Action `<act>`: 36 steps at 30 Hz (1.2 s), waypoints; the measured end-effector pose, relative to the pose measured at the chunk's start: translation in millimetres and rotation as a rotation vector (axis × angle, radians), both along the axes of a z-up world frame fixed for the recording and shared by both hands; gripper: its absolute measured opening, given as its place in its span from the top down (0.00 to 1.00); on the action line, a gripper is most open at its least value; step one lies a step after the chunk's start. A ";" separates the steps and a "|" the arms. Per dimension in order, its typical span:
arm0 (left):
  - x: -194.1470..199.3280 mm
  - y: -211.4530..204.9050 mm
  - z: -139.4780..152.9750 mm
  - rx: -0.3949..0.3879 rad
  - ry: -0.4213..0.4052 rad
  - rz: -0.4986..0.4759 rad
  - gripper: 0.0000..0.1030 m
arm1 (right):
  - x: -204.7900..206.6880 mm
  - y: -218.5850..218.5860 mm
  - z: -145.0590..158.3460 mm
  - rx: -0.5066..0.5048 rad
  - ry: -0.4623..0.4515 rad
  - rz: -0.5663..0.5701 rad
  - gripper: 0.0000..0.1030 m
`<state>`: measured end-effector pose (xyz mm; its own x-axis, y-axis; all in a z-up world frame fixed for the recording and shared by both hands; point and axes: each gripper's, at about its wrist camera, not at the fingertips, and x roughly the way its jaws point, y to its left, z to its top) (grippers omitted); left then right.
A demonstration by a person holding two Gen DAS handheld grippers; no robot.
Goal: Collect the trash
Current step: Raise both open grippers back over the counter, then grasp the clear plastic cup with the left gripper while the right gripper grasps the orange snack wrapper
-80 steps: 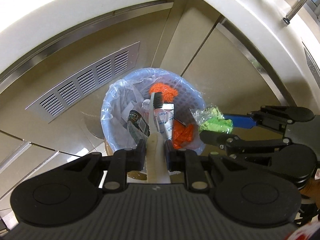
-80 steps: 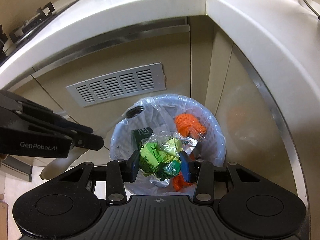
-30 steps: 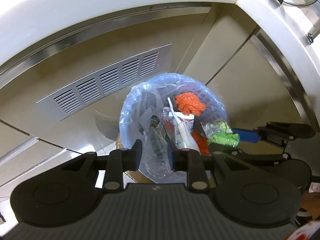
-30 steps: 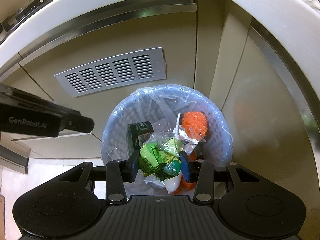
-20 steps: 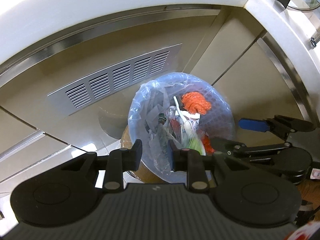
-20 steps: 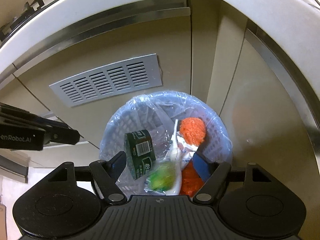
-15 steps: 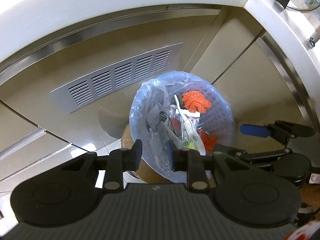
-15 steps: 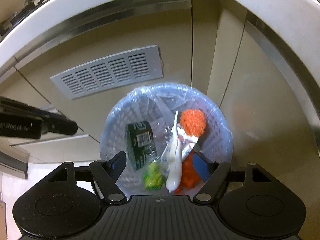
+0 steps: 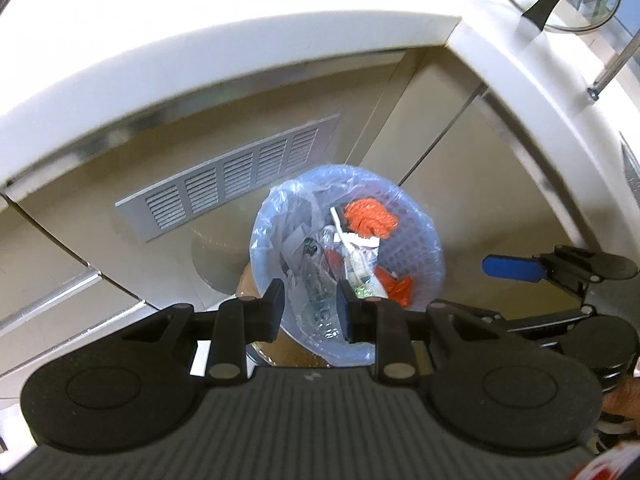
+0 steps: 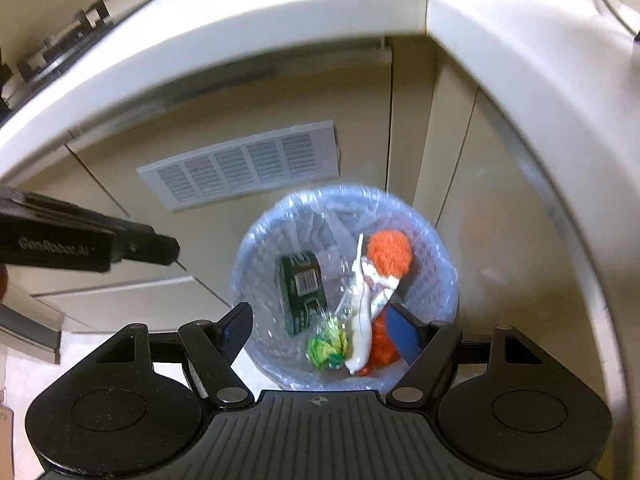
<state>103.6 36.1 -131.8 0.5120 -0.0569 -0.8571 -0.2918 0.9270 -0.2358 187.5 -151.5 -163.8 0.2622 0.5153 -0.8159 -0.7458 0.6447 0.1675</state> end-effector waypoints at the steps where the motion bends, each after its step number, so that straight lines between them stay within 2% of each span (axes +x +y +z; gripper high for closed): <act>1: -1.4 -0.2 4.1 0.004 -0.008 0.000 0.76 | -1.0 -0.3 5.4 0.008 -0.008 -0.001 0.29; 8: -12.8 0.3 35.1 0.033 -0.074 0.014 0.72 | -6.3 -1.2 46.5 0.078 -0.070 0.012 0.29; 16: -15.7 1.4 78.4 0.072 -0.180 0.045 0.59 | 0.1 -2.6 89.9 0.181 -0.153 0.018 0.29; 18: -13.2 1.8 89.8 0.090 -0.208 0.054 0.52 | 5.2 -5.0 100.5 0.214 -0.174 0.009 0.29; 25: 5.0 6.0 119.7 0.163 -0.278 0.108 0.37 | 33.4 -11.9 128.0 0.293 -0.217 0.005 0.29; 32: 22.8 14.5 136.0 0.242 -0.300 0.197 0.19 | 68.5 -21.6 144.8 0.332 -0.251 0.038 0.29; 36: 32.7 20.4 143.9 0.284 -0.305 0.225 0.16 | 83.9 -22.4 149.9 0.337 -0.271 0.065 0.29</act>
<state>136.4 56.4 12.1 0.7155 0.2994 -0.6312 -0.4499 0.8887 -0.0884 271.5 -173.9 -13.9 0.4017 0.7634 -0.5058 -0.8290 0.5379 0.1533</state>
